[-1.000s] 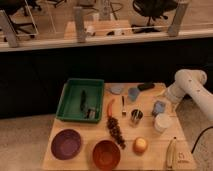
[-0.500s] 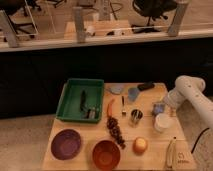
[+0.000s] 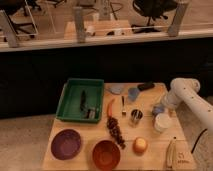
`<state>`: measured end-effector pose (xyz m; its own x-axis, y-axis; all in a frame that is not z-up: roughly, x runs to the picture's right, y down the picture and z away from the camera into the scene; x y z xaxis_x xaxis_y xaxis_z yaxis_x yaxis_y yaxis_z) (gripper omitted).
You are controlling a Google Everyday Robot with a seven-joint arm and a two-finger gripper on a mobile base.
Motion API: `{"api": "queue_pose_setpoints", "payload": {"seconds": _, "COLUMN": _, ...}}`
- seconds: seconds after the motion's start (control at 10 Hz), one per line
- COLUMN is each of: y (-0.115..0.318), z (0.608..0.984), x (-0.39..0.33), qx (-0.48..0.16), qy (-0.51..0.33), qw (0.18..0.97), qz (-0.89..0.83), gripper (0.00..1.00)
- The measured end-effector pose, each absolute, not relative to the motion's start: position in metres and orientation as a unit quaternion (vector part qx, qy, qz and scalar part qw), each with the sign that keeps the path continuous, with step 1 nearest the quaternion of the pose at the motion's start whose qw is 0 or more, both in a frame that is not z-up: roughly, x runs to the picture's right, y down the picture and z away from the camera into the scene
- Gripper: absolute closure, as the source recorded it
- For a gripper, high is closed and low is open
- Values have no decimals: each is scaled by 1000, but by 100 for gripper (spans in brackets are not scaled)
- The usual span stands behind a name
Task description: Wipe tray with sponge
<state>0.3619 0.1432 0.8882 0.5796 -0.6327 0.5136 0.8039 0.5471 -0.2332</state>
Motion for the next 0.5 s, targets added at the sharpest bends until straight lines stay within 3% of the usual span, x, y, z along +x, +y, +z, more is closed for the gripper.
{"api": "queue_pose_setpoints", "payload": {"seconds": 0.5, "y": 147, "z": 891, "x": 362, "qx": -236, "qy": -177, "qw": 854, "qz": -428, "gripper": 20}}
